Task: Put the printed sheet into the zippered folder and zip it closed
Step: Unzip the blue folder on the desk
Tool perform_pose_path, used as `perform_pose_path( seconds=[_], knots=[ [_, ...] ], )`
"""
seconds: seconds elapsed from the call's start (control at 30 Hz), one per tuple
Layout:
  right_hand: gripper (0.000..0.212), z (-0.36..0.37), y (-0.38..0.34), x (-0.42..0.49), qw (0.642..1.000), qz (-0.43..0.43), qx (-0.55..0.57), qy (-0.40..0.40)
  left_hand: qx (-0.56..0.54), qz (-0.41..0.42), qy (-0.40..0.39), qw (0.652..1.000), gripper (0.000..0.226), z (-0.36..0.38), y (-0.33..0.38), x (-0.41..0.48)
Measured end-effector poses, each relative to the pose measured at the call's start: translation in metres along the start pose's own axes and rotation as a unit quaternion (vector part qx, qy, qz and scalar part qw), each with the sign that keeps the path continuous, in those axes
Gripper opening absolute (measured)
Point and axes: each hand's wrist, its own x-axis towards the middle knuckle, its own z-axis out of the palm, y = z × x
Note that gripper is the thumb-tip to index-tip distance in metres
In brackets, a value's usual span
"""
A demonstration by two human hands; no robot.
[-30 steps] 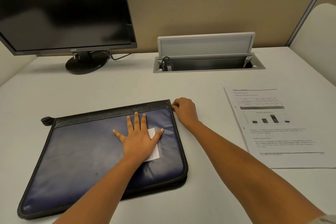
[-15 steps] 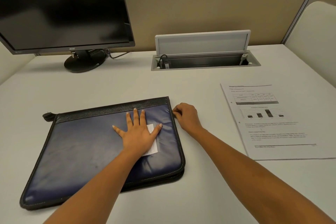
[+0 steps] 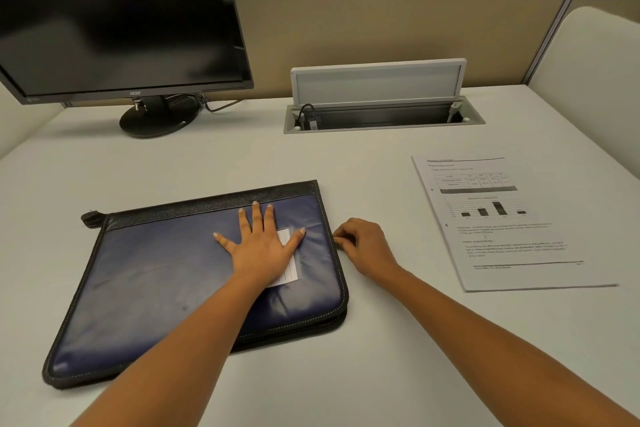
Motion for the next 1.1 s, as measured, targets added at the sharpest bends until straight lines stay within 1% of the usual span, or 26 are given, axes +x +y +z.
perform_pose_path(
  seconds=[0.13, 0.3, 0.4, 0.47, 0.53, 0.63, 0.67, 0.73, 0.8, 0.9, 1.1],
  knots=[
    [0.01, -0.001, 0.001, -0.014, 1.0, -0.006, 0.005, -0.005, -0.004, 0.003, -0.01, 1.0, 0.085, -0.002, 0.0, 0.0],
    [0.012, 0.002, -0.001, -0.014, 1.0, 0.005, -0.003, 0.017, -0.012, 0.018, -0.023, 1.0, 0.082, -0.006, -0.002, -0.002],
    [0.015, 0.004, -0.003, -0.012, 1.0, 0.005, -0.014, 0.018, -0.014, 0.051, -0.032, 0.998, 0.078, -0.008, -0.006, -0.006],
    [0.018, 0.003, -0.004, -0.008, 0.999, 0.01, -0.032, 0.011, -0.016, 0.09, -0.037, 0.995, 0.076, -0.008, -0.008, -0.014],
    [0.021, 0.001, -0.004, -0.002, 0.999, 0.017, -0.045, 0.013, -0.008, 0.138, -0.048, 0.989, 0.082, -0.007, -0.008, -0.025],
    [0.024, -0.004, -0.004, 0.009, 0.997, 0.037, -0.055, 0.028, 0.045, 0.204, -0.077, 0.975, 0.121, -0.01, -0.009, -0.042],
    [0.024, -0.006, -0.004, 0.013, 0.997, 0.043, -0.057, 0.034, 0.077, 0.219, -0.083, 0.969, 0.127, -0.01, -0.009, -0.046],
    [0.023, -0.009, -0.004, 0.02, 0.996, 0.053, -0.057, 0.043, 0.128, 0.24, -0.086, 0.958, 0.125, -0.01, -0.011, -0.052],
    [0.021, -0.012, -0.004, 0.025, 0.996, 0.061, -0.057, 0.043, 0.154, 0.25, -0.086, 0.952, 0.121, -0.012, -0.011, -0.056],
    [0.019, -0.016, -0.005, 0.025, 0.996, 0.069, -0.045, 0.039, 0.181, 0.258, -0.085, 0.945, 0.118, -0.016, -0.008, -0.059],
    [0.017, -0.02, -0.005, 0.012, 0.995, 0.084, -0.026, 0.041, 0.206, 0.266, -0.095, 0.937, 0.123, -0.019, -0.003, -0.058]
  ],
)
